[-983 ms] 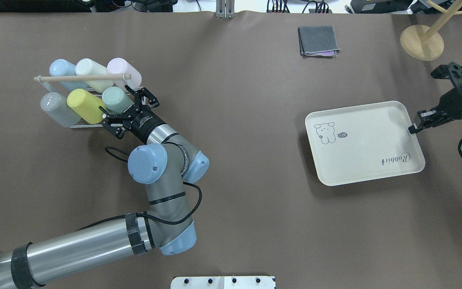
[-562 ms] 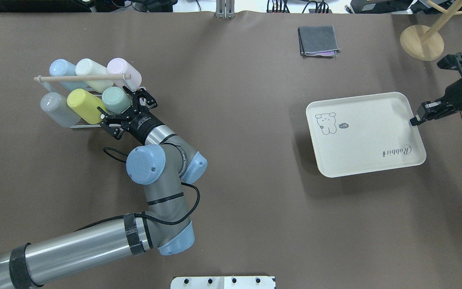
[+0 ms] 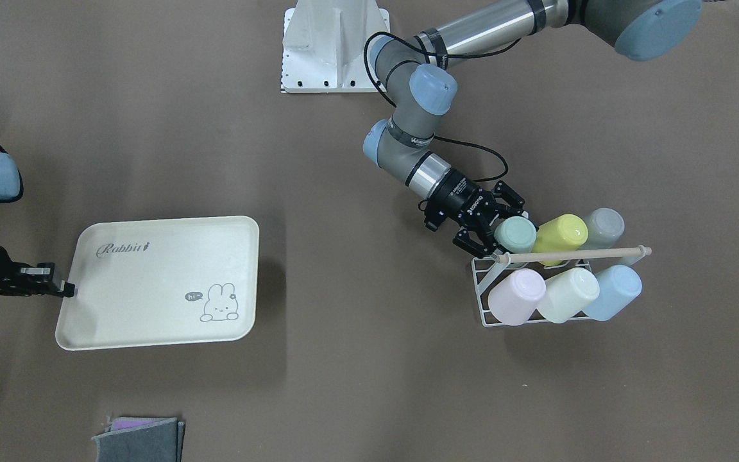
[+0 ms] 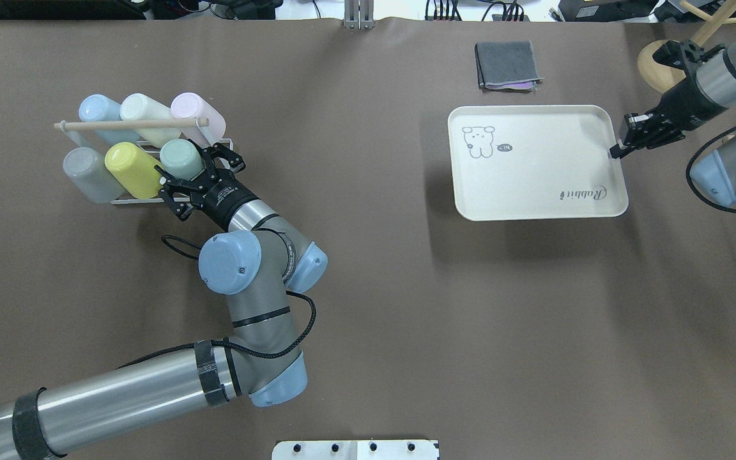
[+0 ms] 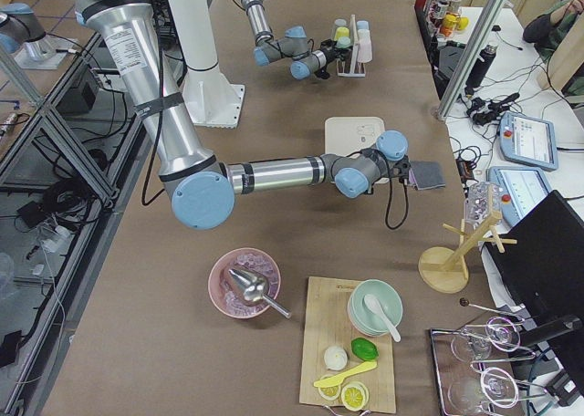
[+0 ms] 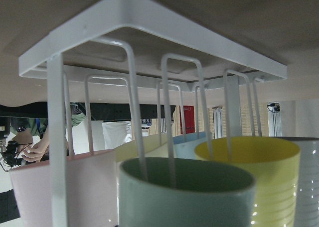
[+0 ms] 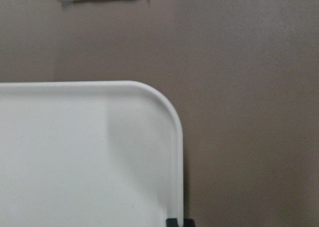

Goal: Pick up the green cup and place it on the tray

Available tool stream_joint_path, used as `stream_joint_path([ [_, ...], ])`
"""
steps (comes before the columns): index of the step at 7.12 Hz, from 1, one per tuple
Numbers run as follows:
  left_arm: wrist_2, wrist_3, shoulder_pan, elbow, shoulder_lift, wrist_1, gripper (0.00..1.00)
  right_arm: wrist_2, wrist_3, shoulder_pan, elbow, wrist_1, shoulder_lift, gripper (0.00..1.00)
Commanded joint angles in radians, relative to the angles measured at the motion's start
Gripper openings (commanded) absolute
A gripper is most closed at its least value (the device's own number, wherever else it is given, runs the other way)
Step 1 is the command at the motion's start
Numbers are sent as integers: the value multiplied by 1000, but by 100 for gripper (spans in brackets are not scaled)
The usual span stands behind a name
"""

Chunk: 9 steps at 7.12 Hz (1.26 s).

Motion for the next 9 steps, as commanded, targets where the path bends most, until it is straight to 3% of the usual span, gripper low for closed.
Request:
stream_joint_path([
  [1,-5,7,1,-73,-3,99,27,-20,102,-60,-26,5,69,0],
  [3,-7,7,0,-157,-7,190,27,-140,274,-167,-14,6,133,0],
  [6,-10,1,-6,-232,-33,256,27,-217,339,-249,-19,3,201,0],
  [9,-160,-212,-8,-376,-27,244,27,-258,334,-275,-28,19,258,0],
])
